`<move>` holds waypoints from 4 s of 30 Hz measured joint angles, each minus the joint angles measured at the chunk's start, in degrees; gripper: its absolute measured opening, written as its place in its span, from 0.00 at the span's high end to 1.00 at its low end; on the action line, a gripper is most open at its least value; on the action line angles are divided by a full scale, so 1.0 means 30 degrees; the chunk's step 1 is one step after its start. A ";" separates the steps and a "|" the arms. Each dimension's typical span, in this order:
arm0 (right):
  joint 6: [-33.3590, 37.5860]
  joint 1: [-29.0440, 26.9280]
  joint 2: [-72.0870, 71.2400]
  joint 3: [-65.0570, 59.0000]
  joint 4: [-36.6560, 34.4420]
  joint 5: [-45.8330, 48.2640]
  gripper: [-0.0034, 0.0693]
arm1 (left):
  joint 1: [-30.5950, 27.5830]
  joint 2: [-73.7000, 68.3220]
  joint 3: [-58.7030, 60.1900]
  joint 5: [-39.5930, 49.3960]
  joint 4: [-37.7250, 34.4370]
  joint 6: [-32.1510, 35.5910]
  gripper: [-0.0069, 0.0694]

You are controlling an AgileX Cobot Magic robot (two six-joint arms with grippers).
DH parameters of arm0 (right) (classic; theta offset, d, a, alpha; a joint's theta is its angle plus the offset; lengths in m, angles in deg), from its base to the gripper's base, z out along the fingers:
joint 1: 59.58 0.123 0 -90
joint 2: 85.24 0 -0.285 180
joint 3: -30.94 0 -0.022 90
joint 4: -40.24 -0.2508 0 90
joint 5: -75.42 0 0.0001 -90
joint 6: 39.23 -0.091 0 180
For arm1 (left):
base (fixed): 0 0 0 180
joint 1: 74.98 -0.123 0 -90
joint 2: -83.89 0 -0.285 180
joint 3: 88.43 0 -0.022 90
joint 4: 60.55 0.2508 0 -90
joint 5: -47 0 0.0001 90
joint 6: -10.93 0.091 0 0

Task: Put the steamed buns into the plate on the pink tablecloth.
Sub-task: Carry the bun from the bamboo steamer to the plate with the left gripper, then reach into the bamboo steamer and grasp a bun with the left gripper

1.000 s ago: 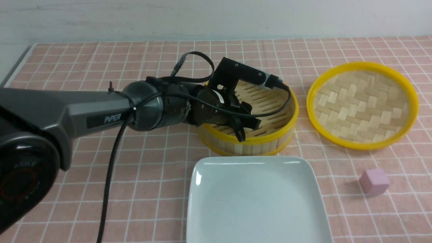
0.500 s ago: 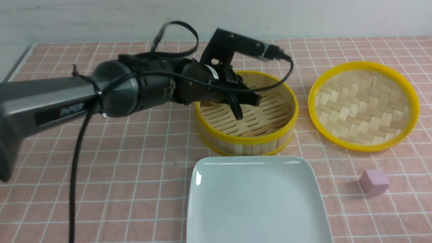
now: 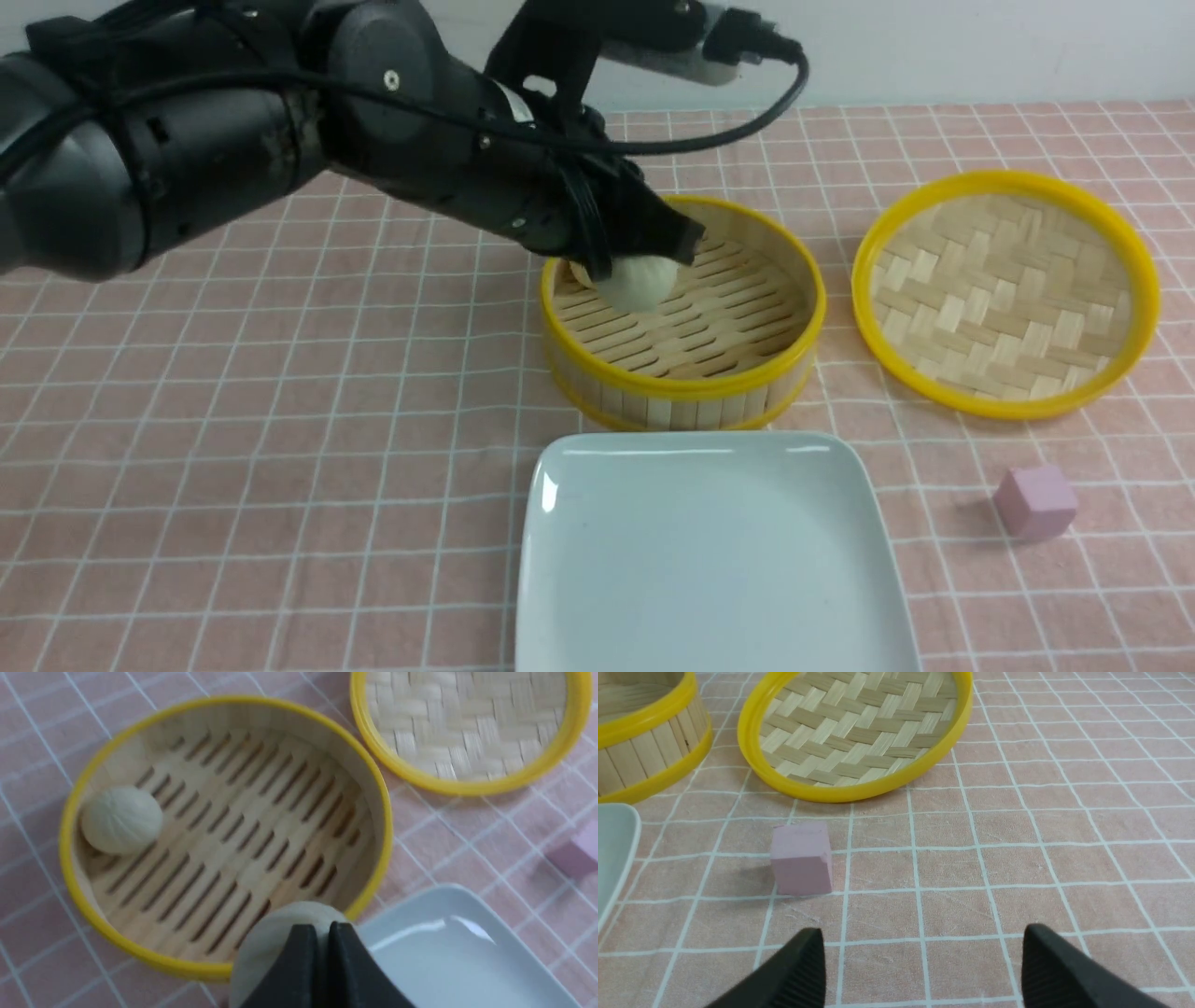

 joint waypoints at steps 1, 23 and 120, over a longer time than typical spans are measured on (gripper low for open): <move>0.0000 0.0000 0.0000 0.0000 0.0000 0.0000 0.20 | 0.0000 0.0000 0.0000 0.0531 -0.0662 0.0601 0.87; 0.0000 0.0000 0.0000 0.0000 0.0000 0.0000 0.20 | 0.0000 -0.5863 0.0000 0.4879 -0.8508 0.9165 0.87; 0.0000 0.0000 0.0000 0.0000 0.0006 0.0000 0.20 | -0.5652 -0.5438 -0.5581 0.1771 -0.4478 0.5518 0.29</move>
